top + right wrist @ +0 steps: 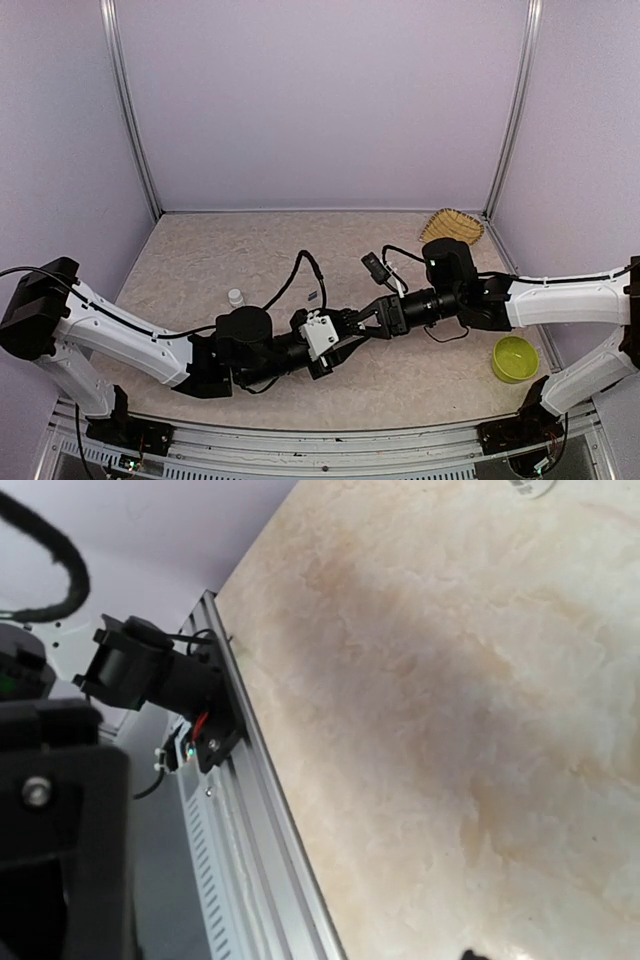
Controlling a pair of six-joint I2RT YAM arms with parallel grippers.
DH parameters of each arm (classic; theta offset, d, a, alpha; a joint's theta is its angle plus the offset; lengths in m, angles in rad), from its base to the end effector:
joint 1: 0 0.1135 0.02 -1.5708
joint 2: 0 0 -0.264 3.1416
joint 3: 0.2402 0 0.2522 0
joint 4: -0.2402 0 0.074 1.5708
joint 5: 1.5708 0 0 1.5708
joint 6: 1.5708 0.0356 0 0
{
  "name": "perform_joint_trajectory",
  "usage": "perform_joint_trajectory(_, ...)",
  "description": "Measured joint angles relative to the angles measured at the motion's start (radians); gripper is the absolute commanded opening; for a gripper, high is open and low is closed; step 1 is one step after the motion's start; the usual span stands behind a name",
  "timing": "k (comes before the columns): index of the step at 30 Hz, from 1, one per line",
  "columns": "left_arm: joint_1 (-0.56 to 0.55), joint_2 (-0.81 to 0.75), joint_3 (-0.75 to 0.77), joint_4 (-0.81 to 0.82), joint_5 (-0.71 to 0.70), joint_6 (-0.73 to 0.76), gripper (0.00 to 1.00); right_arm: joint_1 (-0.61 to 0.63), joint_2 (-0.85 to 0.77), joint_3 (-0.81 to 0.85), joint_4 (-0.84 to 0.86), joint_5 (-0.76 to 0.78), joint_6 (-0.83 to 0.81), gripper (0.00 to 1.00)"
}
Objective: Sort the pills into containers
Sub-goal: Pass from the right arm to the left
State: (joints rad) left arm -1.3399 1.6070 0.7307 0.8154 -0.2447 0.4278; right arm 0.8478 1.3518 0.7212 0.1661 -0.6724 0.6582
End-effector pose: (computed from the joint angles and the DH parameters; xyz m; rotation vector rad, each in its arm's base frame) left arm 0.0864 -0.3298 0.2209 1.1494 1.1885 -0.4992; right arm 0.1732 0.2298 0.2296 -0.7063 2.2255 1.5456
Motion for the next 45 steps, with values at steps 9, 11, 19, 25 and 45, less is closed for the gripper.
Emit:
perform_joint_trajectory(9,-0.003,0.012,0.016,-0.047,-0.043,0.005,0.61,0.000,-0.029,0.006,-0.014,0.020,-0.016,0.40)
perform_joint_trajectory(11,-0.003,0.013,0.016,-0.048,-0.053,0.003,0.56,0.000,-0.031,0.007,-0.014,0.020,-0.017,0.40)
perform_joint_trajectory(19,-0.002,0.020,0.016,-0.048,-0.068,0.003,0.55,0.000,-0.039,0.007,-0.014,0.013,-0.018,0.39)
perform_joint_trajectory(25,0.005,0.032,0.025,-0.048,-0.069,0.000,0.54,0.000,-0.042,0.007,-0.007,-0.013,-0.014,0.39)
perform_joint_trajectory(45,0.037,0.032,0.032,-0.062,0.002,-0.050,0.34,-0.002,-0.046,0.007,0.014,-0.045,-0.017,0.40)
